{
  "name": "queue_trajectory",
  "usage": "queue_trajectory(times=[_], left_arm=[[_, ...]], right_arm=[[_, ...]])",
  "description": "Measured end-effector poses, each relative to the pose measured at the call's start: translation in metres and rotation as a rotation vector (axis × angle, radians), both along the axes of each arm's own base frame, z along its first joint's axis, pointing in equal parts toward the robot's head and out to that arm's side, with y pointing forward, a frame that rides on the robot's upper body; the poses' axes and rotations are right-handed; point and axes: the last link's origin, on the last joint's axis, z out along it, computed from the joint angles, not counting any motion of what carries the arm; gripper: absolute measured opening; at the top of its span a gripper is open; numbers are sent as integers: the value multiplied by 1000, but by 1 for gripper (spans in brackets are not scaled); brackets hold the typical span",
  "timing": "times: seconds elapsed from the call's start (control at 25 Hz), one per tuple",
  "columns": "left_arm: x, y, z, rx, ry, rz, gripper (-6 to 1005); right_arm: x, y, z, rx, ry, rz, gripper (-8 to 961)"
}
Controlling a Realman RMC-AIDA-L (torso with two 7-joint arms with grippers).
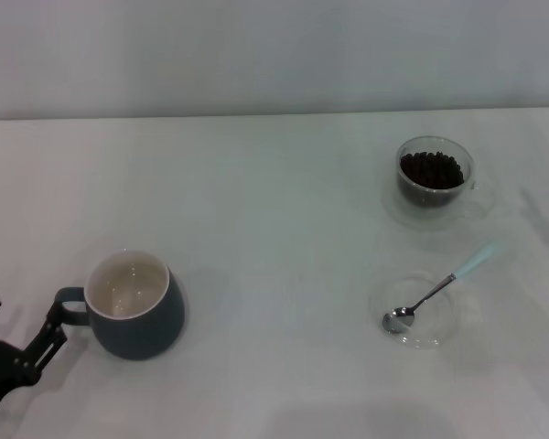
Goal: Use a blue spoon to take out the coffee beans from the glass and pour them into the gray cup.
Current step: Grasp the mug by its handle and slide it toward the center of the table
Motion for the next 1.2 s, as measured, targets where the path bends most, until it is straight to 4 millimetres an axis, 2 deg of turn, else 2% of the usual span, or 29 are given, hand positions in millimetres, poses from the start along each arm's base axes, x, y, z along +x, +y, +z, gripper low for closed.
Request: queue_trajectory(times=[0.16, 0.56, 1.2], left_arm=[[3, 10, -2, -21, 13, -13, 880], [4, 11, -7, -59, 31, -23, 878], [6, 32, -7, -87, 88, -42, 875]], right_arm=[[2, -1, 2, 10, 3, -7, 873], [4, -3, 5, 18, -2, -12, 872], [4, -4, 1, 9, 14, -20, 872]])
